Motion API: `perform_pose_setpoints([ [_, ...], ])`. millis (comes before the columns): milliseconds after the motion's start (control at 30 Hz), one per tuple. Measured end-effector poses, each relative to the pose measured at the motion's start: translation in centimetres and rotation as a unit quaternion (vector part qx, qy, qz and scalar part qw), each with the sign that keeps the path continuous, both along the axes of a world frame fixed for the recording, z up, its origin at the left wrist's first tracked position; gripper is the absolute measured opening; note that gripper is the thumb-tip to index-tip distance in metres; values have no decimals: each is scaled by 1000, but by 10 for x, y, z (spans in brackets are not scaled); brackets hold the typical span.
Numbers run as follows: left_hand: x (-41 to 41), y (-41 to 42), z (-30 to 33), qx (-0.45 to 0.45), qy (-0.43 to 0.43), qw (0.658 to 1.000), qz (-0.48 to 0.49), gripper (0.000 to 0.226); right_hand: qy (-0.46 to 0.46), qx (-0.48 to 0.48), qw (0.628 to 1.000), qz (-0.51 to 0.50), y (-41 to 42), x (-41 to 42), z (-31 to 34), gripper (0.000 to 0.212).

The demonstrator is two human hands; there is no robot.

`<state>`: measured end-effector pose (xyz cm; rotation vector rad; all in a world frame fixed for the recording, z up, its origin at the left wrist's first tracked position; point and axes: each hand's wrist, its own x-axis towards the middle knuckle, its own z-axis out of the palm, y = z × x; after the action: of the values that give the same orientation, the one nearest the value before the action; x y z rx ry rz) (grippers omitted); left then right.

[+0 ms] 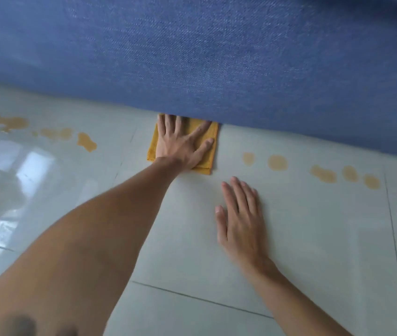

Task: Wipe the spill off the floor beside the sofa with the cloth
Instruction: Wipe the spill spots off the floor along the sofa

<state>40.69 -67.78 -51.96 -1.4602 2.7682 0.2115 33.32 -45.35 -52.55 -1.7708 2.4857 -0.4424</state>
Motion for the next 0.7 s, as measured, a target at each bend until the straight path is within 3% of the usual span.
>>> perform_pose_setpoints([
  [233,44,51,2,7,-10,1000,-29,63,-51,-25,998,12,6,-2,18,50],
  [500,144,166,-3,-12,-4,1000,-11,62,-1,54,998,-34,58,-10,33,56],
  [700,139,145,-8,-28,-5,1000,-3,63,14,69,997,-44,70,-14,13,57],
])
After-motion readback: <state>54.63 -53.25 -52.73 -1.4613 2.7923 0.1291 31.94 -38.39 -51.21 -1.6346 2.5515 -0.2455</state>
